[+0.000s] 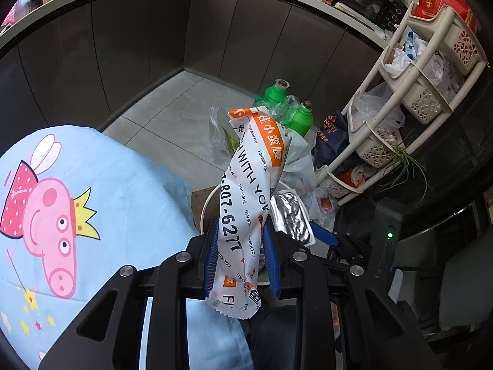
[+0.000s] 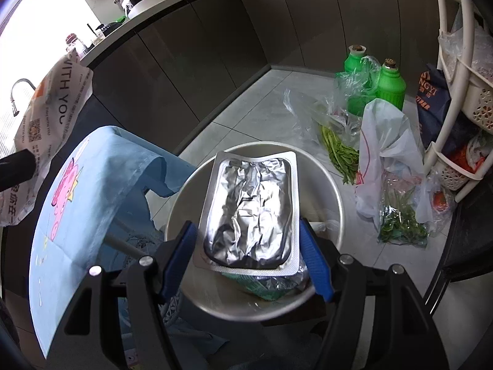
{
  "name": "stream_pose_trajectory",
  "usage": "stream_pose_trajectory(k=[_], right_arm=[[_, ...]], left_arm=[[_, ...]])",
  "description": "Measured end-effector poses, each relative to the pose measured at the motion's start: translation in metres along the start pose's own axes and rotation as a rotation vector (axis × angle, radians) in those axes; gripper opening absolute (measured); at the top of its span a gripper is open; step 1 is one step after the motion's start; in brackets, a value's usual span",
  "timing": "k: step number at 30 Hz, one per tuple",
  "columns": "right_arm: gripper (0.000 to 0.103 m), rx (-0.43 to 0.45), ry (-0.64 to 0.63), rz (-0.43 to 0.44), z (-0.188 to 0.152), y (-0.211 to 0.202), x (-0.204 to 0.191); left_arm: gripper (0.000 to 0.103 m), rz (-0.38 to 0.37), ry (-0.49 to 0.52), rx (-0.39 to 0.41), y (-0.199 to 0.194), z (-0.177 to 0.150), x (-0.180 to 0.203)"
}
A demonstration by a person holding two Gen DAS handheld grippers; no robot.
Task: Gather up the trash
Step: 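Open both tools to drop the foil tray and wrapper into the bucket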
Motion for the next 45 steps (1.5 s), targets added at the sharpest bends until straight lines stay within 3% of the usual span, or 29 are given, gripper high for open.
stream_pose_trajectory(k=[2, 3, 5, 13, 27, 29, 31, 34, 39, 45], right_arm=[[0.075, -0.008, -0.010, -0.003, 0.003, 0.011, 0.003], [0.086, -0.020, -0.013, -0.014, 0.003, 0.016, 0.003], [0.091, -0.033, -0.021, -0.031, -0.001, 0.021, 0.005], [0.092, -0.024, 0.023, -0.003, -0.027, 0.002, 0.028], [0.093, -0.022, 0.017, 0.013, -0.031, -0.008, 0.029], [0.093, -0.028, 0.017, 0.013, -0.032, -0.005, 0.029], [0.093, -0.033, 0.016, 0.014, -0.033, -0.003, 0.028], [0.093, -0.035, 0.013, 0.011, -0.033, -0.002, 0.028], [0.099, -0.030, 0.015, 0.016, -0.032, -0.002, 0.026], [0.099, -0.009, -0.025, 0.003, -0.029, -0.012, 0.014]], left_arm=[[0.025, -0.002, -0.003, -0.006, 0.004, 0.002, -0.002], [0.025, -0.003, -0.003, -0.010, 0.006, 0.003, -0.002], [0.025, -0.004, 0.001, -0.015, 0.009, 0.004, -0.001], [0.025, -0.049, 0.008, -0.064, 0.037, 0.006, 0.014], [0.029, -0.053, 0.055, -0.132, 0.084, 0.010, 0.036], [0.040, -0.051, 0.056, -0.127, 0.088, 0.013, 0.036], [0.068, -0.030, 0.050, -0.105, 0.089, 0.014, 0.034], [0.079, -0.019, 0.026, -0.075, 0.085, 0.016, 0.028], [0.094, -0.013, -0.022, -0.005, 0.063, 0.016, 0.013], [0.094, 0.002, -0.061, 0.072, 0.030, 0.014, 0.003]])
Point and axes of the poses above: each gripper's, at about its wrist camera, not at the fingertips, and y roughly the way its jaws point, x to its right, z to its top, the point moved 4 cm from there along y, roughly the way its jaws point, and after that the axes turned 11 degrees about -x, right-handed, at the moved point
